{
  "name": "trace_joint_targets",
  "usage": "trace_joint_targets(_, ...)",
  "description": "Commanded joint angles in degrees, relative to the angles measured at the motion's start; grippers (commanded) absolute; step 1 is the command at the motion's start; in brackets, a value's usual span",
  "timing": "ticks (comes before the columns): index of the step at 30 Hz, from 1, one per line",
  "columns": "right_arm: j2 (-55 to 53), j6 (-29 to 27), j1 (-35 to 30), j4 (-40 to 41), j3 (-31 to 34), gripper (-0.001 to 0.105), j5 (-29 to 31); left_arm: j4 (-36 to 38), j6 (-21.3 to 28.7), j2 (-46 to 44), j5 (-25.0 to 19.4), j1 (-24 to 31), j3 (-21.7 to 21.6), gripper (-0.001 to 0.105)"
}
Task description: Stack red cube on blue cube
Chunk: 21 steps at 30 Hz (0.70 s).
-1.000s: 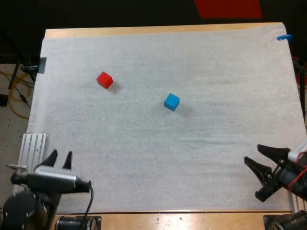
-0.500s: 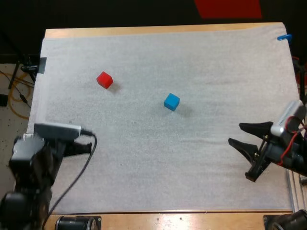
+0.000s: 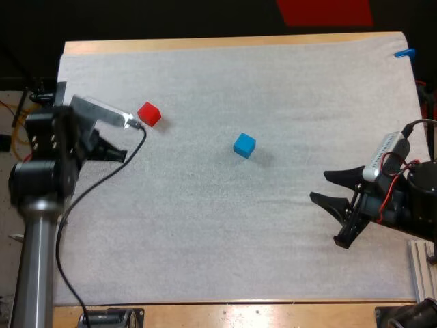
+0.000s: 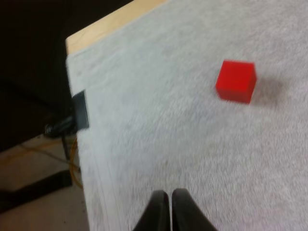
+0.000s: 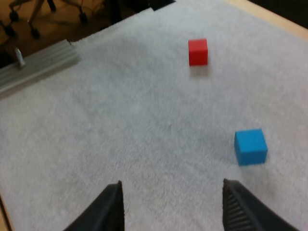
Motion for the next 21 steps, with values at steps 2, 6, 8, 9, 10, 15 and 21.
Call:
trace_joint_targets(2, -0.1, -0.8, 0.1, -1.9, -0.5, 0.045, -0.4, -1.0, 3.0, 5.7, -1.1, -1.3, -3.5, 0.0)
trace_joint_targets(6, -0.1, -0.8, 0.1, -1.8, -0.5, 0.045, -0.4, -1.0, 4.8, 12.6, -1.1, -2.2, -8.0, 0.0)
trace_joint_targets(8, -0.1, -0.8, 0.1, -1.8, -0.5, 0.045, -0.4, -1.0, 7.3, 16.9, -1.1, -2.4, -11.0, 0.0)
trace_joint_targets(9, -0.1, -0.8, 0.1, -1.8, -0.3, 0.045, -0.4, -1.0, 8.2, 17.7, -1.1, -2.5, -11.5, 0.0)
trace_joint_targets(10, -0.1, -0.8, 0.1, -1.8, -0.3, 0.045, -0.4, -1.0, 9.3, 19.7, -1.1, -2.9, -12.9, 0.0)
trace_joint_targets(15, 0.2, -0.7, 0.1, -1.8, -0.2, 0.045, -0.4, -1.0, 10.5, 27.0, -2.1, -4.8, -17.9, 0.0)
trace_joint_targets(21, 0.2, 1.0, 0.1, -1.8, -0.2, 0.045, -0.4, -1.5, 10.5, 36.8, -5.5, -6.7, -24.0, 0.0)
